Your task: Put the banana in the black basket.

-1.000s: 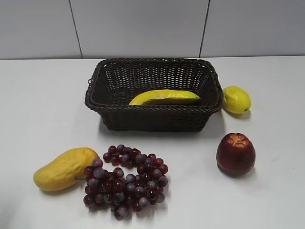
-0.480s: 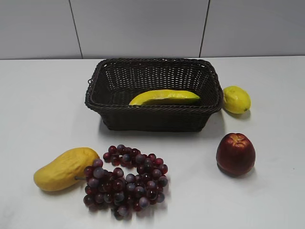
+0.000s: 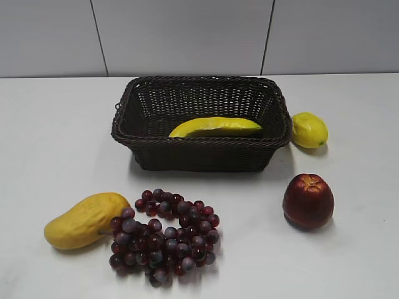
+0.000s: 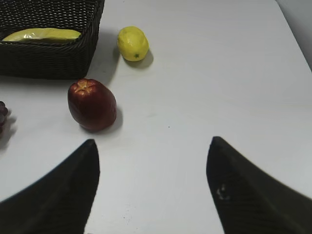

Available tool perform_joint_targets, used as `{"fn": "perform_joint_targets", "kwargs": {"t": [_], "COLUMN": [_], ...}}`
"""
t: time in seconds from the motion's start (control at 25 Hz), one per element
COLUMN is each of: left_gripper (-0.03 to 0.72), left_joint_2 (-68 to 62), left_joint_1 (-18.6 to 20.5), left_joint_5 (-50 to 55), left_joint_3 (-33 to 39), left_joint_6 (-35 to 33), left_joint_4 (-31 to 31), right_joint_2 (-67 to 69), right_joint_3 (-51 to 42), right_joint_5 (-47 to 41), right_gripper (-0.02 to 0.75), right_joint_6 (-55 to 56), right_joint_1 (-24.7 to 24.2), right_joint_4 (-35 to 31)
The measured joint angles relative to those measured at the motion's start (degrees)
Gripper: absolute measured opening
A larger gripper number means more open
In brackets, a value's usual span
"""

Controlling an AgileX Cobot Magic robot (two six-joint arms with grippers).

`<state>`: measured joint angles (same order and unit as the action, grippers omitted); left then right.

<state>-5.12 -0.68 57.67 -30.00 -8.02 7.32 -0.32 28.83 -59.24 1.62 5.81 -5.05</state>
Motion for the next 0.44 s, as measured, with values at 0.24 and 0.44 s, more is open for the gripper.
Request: {"fn": "perform_joint_targets", "kwargs": {"t": [0.24,0.44], "left_gripper": [0.493,0.492], "left_joint_2": [5.1,5.2], "left_joint_1": [0.0,0.0], "left_joint_5": [1.8,1.8], "left_joint_3": [1.0,1.2], "left_joint_6": [0.0,0.0], "left_joint_4": [0.0,0.1], "right_joint_2": [0.0,0.0], "right_joint_3": [0.0,0.0], "right_joint_5": [0.0,0.0], "right_gripper": [0.520,0.520], "right_joint_6": [0.0,0.0], "right_joint_1": [0.0,0.0], "right_joint_4": [-0.1,0.0]}}
